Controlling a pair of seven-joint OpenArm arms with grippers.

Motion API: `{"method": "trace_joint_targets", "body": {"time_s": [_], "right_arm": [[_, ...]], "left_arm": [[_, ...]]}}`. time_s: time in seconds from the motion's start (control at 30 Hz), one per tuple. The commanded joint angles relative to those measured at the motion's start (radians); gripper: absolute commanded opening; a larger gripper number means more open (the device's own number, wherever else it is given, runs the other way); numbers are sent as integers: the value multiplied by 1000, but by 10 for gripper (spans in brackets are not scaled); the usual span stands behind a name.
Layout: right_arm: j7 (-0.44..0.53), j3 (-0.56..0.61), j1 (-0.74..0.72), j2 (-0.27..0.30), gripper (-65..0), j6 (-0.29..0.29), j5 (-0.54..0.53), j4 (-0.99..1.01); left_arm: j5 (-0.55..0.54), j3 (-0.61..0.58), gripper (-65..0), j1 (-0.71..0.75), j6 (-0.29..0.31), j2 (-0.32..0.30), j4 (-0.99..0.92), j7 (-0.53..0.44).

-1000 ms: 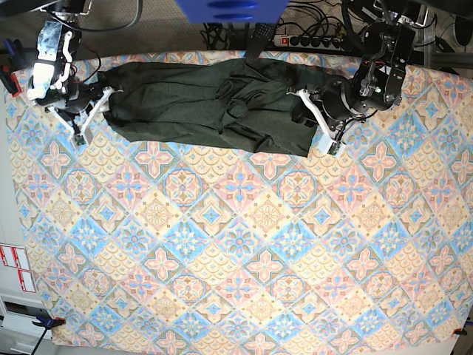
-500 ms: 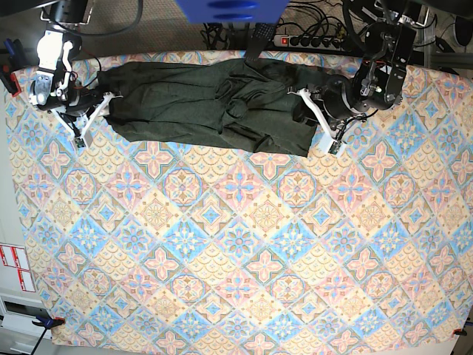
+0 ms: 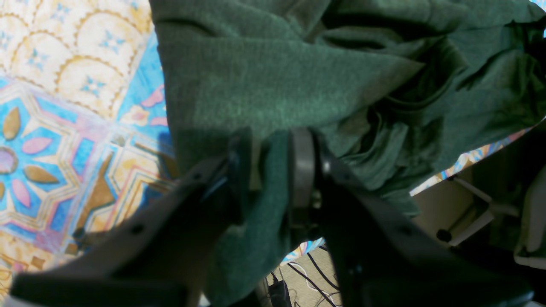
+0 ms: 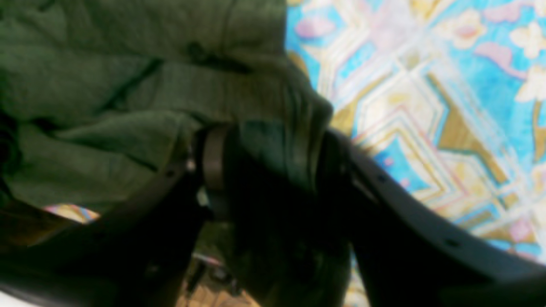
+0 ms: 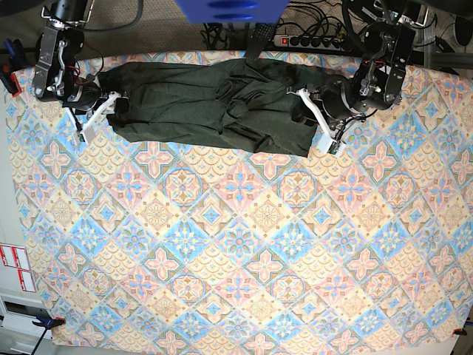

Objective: Fold the T-shirt properly
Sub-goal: 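Move the right gripper inward along the shirt end, holding the left still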

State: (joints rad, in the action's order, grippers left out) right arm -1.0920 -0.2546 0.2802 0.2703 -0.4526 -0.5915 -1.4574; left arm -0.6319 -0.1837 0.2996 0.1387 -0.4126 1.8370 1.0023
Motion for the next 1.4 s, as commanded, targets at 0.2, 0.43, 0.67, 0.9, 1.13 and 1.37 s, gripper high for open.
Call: {"method": "trace_joint_targets", "body": {"time_s": [0.2, 0.43, 0.67, 0.9, 1.13, 1.37], "right_arm": [[-10, 36, -3, 8, -371, -5, -15, -12], [-10, 120, -2, 11, -371, -5, -15, -15], [-10, 189, -2, 11, -371, -5, -107, -16], [-7, 246, -8, 39, -371, -5, -164, -7], [-9, 248, -8, 56, -405, -5, -143, -7], [-1, 194, -62, 54, -620, -5, -31, -7]], "left_arm": [[-10, 5, -516, -4, 5, -6, 19, -13], [-12, 5, -516, -4, 5, -6, 19, -13], [-12, 5, -516, -4, 5, -6, 19, -13], [-12, 5, -516, -4, 5, -6, 19, -13], [-12, 6, -516, -4, 5, -6, 19, -15], [-12, 10, -516, -6, 5, -4, 22, -18]]}}
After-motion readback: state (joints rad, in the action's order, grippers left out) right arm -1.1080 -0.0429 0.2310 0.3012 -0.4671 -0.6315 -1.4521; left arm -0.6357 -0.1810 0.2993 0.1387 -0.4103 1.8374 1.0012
